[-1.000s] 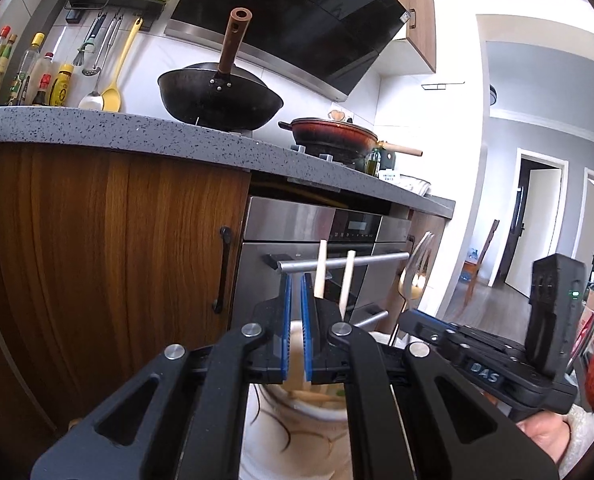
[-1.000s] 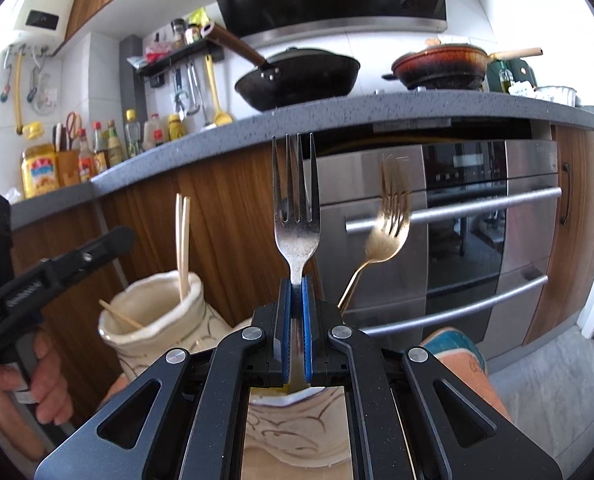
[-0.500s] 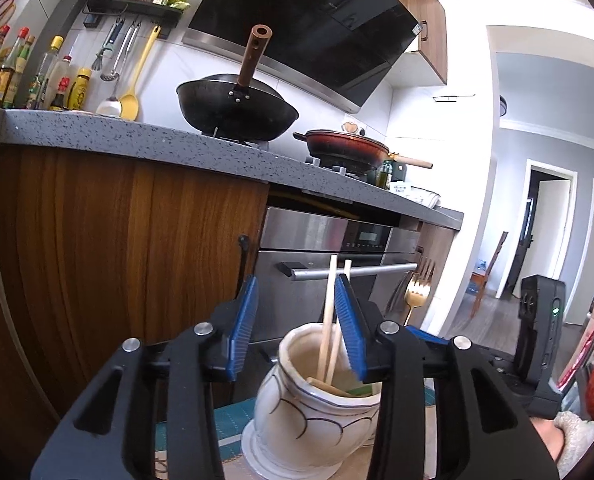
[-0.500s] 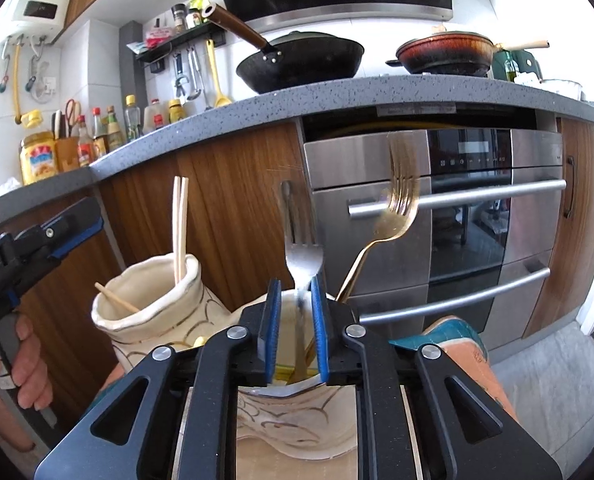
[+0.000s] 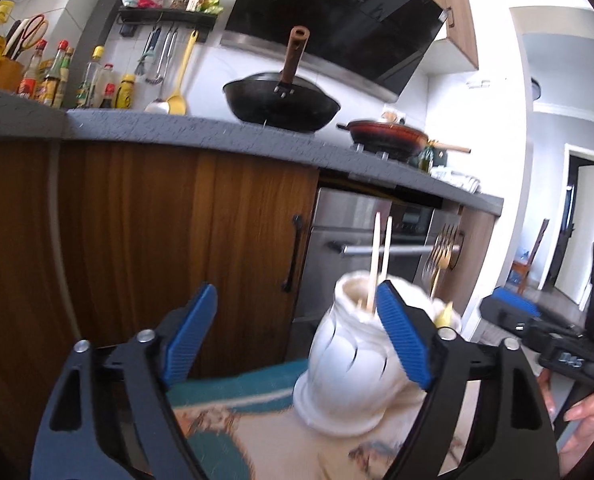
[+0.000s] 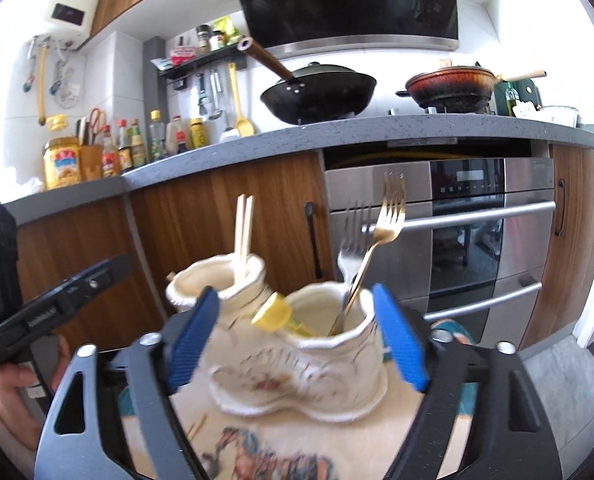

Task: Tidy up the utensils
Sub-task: 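Open both tools to release the utensils and withdraw over the placemat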

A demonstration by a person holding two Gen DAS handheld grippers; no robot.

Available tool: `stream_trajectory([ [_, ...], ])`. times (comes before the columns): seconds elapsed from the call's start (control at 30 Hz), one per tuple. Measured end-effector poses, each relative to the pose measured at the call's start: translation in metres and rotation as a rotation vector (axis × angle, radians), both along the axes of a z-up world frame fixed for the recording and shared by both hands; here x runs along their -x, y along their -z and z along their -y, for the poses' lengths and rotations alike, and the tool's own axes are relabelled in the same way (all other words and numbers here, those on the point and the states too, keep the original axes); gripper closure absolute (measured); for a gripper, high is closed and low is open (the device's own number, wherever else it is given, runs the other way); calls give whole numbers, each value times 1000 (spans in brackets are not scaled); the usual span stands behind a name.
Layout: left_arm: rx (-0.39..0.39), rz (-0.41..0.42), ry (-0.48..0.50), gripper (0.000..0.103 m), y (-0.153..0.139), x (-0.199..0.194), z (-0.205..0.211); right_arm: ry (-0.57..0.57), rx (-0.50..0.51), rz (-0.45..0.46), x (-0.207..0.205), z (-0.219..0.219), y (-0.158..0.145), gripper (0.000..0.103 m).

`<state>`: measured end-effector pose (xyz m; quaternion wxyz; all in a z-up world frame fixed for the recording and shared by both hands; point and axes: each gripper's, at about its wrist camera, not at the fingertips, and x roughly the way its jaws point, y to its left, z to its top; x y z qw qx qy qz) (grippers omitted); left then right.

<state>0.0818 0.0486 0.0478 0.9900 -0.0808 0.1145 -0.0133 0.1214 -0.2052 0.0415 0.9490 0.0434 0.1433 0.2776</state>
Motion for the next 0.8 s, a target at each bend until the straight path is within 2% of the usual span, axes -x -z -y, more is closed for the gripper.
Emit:
stream_trajectory([
  [0.07,-9,-32,-7,15,8,8,0,-11,8,-10,10,0,6,11],
  [0.33,18,-154,-13,11,26,32,0,-15,40,-91,31,4,29,8],
  [0.47,-36,-212,-14,10,34,41,11,-11,28,-136,34,12,37,7],
  [0.6,-89,-323,4,10,49,45,26,-10,26,-150,37,16,42,7],
  [0.8,-107,-513,9,10,77,46,36,-18,50,-109,42,15,41,7],
])
